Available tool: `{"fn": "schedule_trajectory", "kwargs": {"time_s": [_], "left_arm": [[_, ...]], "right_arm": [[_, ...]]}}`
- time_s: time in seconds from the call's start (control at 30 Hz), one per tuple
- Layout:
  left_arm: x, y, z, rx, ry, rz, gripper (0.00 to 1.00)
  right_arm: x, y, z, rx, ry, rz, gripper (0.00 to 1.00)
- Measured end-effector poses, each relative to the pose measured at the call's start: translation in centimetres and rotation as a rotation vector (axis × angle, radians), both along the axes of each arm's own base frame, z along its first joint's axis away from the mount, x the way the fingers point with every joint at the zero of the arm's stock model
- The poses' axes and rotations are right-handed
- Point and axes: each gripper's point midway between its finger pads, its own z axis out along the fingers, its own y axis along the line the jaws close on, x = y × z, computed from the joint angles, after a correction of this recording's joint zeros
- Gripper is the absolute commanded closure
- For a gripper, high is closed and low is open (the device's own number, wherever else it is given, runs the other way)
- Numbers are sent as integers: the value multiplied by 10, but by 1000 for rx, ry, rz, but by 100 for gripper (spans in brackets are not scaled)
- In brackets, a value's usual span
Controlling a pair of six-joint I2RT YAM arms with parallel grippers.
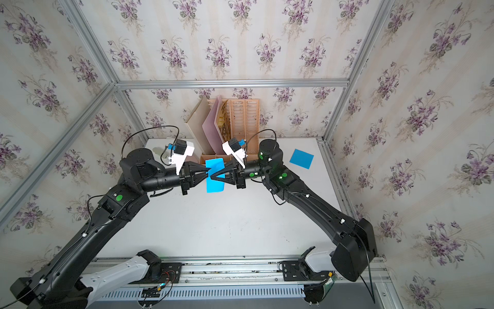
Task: Fold the square paper along the opposite sides
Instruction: Fold the paper.
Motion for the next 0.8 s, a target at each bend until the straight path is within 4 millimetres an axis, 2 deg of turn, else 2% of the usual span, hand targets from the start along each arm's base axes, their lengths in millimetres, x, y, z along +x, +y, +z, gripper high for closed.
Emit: {"fn": "schedule_trajectory", "kwargs": {"time_s": [0.07, 0.1, 0.13, 0.17, 0.23, 0.33, 0.47, 0.57, 0.63, 0.73, 0.8], "left_arm": [[0, 0, 0, 2, -4, 3, 99], [0, 0, 0, 5, -6, 4, 96], [1, 1, 0, 7, -7, 8, 89], [2, 2, 1, 11, -12, 17, 78], [7, 4, 5, 19, -30, 53, 49], [23, 17, 19, 18, -75, 184, 28], [35, 50, 39, 5, -145, 404, 19], [23, 73, 53, -25, -201, 489, 12], [12, 79, 56, -33, -225, 487, 8], [-9, 71, 46, -33, -222, 387, 5], [-15, 59, 21, -1, -167, 299, 5]], "right_arm": [[0, 0, 0, -1, 2, 0, 100], [0, 0, 0, -1, 2, 1, 100], [-1, 0, 0, -1, 2, 1, 100], [0, 1, 0, -1, 1, -1, 100], [-1, 1, 0, 0, 1, 2, 100], [-1, 3, -2, -4, 5, 4, 100], [0, 4, -5, -9, 12, 6, 100], [-1, 4, -6, -11, 14, 7, 100], [-1, 4, -6, -11, 14, 6, 100], [-1, 4, -5, -11, 14, 7, 100], [-1, 4, -5, -10, 16, 6, 100]]}}
